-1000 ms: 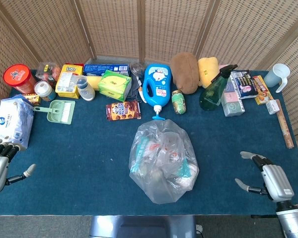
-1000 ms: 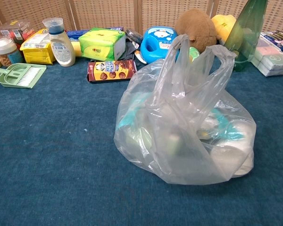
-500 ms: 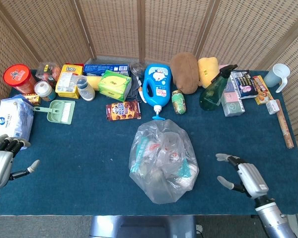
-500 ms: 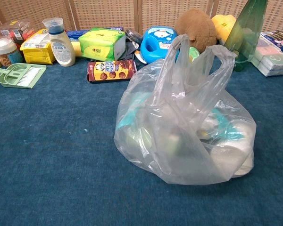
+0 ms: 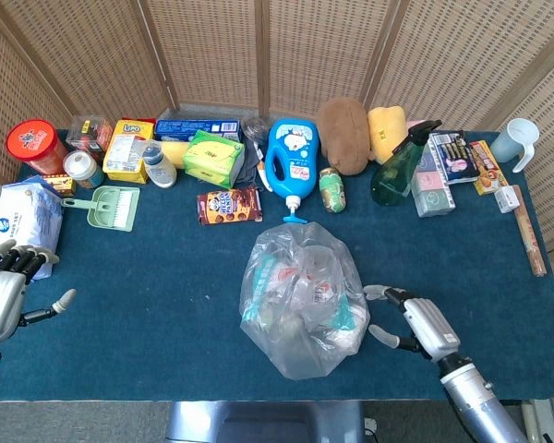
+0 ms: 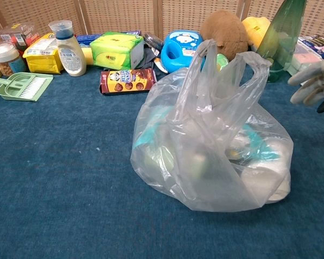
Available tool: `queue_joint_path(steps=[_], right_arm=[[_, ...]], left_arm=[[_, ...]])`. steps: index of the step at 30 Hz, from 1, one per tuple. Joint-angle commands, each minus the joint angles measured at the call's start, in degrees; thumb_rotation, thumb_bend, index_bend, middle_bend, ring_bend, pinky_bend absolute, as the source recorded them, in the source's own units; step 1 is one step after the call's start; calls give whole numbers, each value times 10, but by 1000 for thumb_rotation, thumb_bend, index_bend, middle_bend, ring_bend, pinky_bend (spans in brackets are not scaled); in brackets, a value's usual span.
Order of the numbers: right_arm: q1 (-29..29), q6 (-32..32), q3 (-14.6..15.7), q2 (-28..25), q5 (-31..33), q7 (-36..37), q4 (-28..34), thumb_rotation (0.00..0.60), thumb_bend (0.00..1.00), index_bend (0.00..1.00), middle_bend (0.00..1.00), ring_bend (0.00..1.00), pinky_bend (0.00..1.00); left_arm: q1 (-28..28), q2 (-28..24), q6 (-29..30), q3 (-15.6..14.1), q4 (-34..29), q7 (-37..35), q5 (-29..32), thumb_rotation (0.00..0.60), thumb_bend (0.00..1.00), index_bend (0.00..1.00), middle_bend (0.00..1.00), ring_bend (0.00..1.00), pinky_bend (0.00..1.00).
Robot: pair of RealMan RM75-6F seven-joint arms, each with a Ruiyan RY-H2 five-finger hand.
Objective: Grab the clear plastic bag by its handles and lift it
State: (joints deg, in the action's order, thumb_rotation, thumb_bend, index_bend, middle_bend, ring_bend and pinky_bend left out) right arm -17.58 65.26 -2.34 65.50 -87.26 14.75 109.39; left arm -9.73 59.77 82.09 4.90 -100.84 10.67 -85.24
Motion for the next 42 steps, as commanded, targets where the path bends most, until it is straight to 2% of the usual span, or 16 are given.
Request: queue_joint_path(steps=[1, 14, 18, 26, 42], right_arm=[[-11, -13, -5, 9, 11, 0, 3, 41, 109, 219, 306, 265, 271], [-48, -56, -25, 44, 47, 38, 22, 41, 109, 223, 309, 265, 272], [-70, -77, -46, 59, 72, 68, 37, 40, 108, 224, 309, 265, 272], [-97, -97, -69, 86, 121, 59, 35, 44, 107, 225, 310, 265, 272], [-129, -117, -90, 130, 182, 31, 25, 42, 107, 234, 317, 265, 272]], left_arm=[[-2, 0, -3, 0, -1, -1, 0, 0, 208, 321, 308, 227, 132], [-10, 1, -15, -2, -1, -4, 5, 0, 209, 321, 308, 227, 131], [-12, 1, -12, -1, -2, -5, 2, 0, 208, 322, 308, 226, 132], [-18, -1, -14, 1, -4, -5, 0, 0, 207, 321, 308, 227, 132], [-26, 2, -21, 1, -2, -6, 4, 0, 209, 321, 308, 227, 132]])
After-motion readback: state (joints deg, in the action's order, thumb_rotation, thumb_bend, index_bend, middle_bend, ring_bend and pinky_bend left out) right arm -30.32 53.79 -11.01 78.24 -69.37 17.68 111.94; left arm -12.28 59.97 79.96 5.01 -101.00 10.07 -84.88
